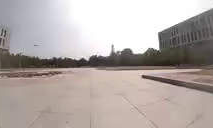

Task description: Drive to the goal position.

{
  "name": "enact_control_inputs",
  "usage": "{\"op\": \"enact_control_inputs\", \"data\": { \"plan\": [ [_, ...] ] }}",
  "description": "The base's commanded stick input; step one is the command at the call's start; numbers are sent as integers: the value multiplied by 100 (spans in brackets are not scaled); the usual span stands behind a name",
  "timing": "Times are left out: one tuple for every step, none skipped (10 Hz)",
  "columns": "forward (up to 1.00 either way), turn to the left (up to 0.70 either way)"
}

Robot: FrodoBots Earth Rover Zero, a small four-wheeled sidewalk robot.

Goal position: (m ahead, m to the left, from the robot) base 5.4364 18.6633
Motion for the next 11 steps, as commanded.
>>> {"op": "enact_control_inputs", "data": {
  "plan": [
    [70, 0],
    [70, 0],
    [70, 0],
    [70, 0],
    [70, 0],
    [70, 0],
    [70, 0],
    [70, 0],
    [70, 0],
    [70, 0],
    [70, 0]
  ]
}}
